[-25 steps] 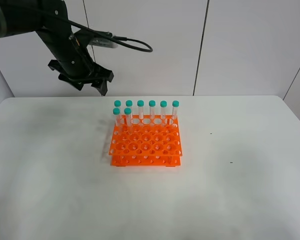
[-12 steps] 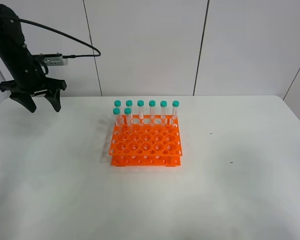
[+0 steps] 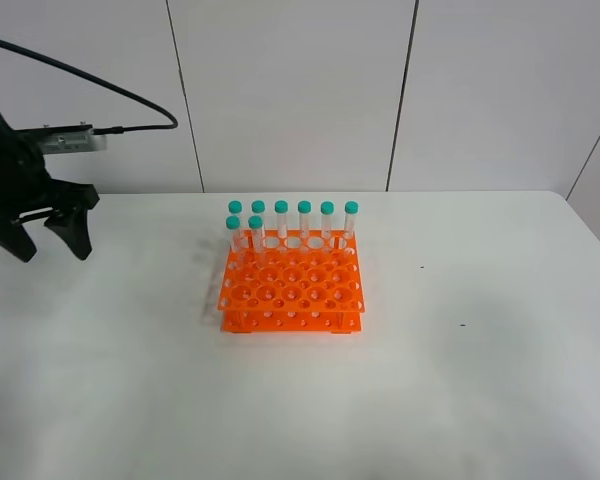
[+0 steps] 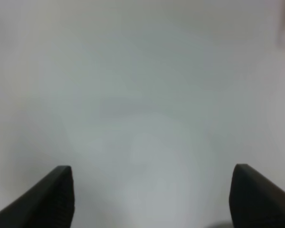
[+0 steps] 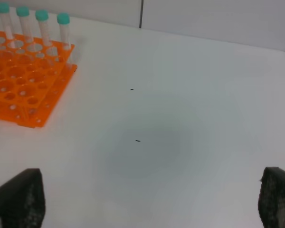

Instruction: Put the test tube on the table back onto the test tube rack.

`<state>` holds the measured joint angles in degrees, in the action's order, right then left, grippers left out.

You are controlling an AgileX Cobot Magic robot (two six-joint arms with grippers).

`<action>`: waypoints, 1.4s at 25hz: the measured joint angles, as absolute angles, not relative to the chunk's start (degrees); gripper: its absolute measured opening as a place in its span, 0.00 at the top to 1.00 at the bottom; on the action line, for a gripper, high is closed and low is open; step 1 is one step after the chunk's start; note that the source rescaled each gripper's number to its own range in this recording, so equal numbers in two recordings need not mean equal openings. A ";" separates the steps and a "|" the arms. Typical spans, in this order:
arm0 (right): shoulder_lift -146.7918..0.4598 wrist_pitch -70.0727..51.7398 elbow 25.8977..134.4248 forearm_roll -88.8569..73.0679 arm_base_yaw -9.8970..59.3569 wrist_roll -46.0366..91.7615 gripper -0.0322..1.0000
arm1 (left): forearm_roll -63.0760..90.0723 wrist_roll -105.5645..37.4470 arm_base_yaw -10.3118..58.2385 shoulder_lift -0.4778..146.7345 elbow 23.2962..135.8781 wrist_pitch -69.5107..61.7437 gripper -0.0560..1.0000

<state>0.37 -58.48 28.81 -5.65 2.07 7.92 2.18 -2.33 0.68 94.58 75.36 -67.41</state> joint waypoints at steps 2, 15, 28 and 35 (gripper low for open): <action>0.37 -58.48 28.81 -5.65 2.07 7.92 0.00 | 2.29 -2.56 0.68 87.70 68.65 -67.41 0.04; 0.37 -58.48 28.81 -5.65 2.07 7.92 0.00 | 2.29 -2.74 0.68 41.54 32.73 -63.00 0.04; 0.37 -58.48 28.81 -5.65 2.07 7.92 0.00 | 2.24 -3.03 0.68 17.61 28.37 -60.54 0.04; 0.37 -58.48 28.81 -5.65 2.07 7.92 0.00 | 2.24 -3.08 0.68 12.51 28.37 -60.54 0.04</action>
<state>0.37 -58.48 28.81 -5.65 2.07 7.92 2.24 -3.08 0.68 12.51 28.37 -60.54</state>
